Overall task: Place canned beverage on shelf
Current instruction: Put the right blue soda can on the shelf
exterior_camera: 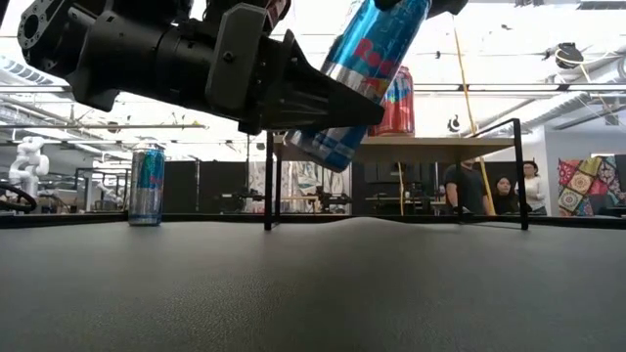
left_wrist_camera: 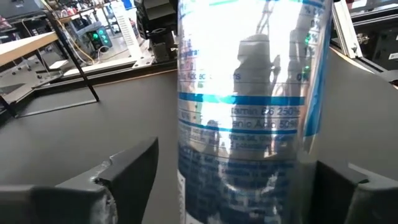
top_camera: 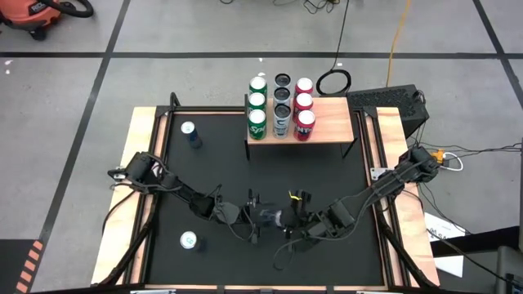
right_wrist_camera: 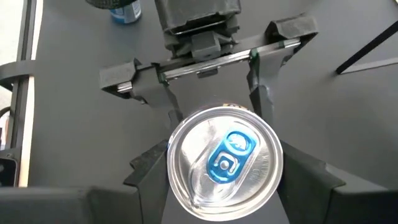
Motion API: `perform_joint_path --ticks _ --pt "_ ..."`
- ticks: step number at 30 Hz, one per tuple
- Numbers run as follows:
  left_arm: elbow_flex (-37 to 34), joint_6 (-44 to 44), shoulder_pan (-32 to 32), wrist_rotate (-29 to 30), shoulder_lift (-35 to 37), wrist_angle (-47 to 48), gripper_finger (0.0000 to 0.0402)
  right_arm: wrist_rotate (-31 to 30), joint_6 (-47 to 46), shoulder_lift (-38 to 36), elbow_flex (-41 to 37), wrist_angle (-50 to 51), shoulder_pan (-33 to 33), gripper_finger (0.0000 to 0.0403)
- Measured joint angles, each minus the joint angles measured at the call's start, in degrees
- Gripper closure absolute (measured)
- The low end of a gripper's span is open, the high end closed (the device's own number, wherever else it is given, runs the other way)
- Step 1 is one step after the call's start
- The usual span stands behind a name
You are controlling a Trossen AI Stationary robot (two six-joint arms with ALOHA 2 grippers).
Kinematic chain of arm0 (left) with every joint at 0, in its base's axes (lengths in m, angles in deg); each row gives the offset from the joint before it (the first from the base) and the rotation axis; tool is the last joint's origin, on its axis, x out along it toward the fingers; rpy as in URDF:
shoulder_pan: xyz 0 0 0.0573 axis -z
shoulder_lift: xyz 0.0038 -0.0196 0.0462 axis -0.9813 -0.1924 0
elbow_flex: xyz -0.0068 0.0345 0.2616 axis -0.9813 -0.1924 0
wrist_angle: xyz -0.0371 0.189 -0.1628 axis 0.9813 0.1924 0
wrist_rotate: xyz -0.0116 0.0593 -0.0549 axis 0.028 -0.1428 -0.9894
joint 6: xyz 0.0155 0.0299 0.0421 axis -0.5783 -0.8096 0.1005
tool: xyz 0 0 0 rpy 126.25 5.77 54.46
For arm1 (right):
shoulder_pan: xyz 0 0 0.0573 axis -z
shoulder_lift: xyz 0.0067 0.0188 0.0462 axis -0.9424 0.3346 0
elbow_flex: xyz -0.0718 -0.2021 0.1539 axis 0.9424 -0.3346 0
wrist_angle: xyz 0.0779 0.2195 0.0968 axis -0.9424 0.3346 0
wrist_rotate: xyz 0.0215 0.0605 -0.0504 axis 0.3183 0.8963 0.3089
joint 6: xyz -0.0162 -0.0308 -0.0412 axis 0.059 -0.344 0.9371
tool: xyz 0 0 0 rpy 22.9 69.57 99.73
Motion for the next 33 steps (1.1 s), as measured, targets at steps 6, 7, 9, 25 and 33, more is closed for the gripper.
perform_joint_path --ticks 6,7,9,25,33 --pt "0.0 0.4 -0.1 -2.5 0.0 0.0 0.0124 -0.1 1.5 0.0 0.0 -1.7 0.0 0.0176" --pt "0.0 0.4 -0.1 -2.5 0.0 0.0 0.0132 -0.2 1.7 0.0 0.0 -1.7 0.1 0.0176" --pt "0.0 0.4 -0.1 -2.5 0.0 0.0 0.015 -0.2 1.7 0.0 0.0 -1.5 0.2 0.0176" --pt "0.0 0.3 0.4 -0.7 0.0 -0.5 0.0192 -0.7 3.8 0.0 0.0 -1.6 -0.1 0.0165" --pt "-0.6 4.3 0.1 0.1 0.0 -2.0 0.0192 -12.8 5.2 0.0 0.0 2.9 -2.9 0.0103"
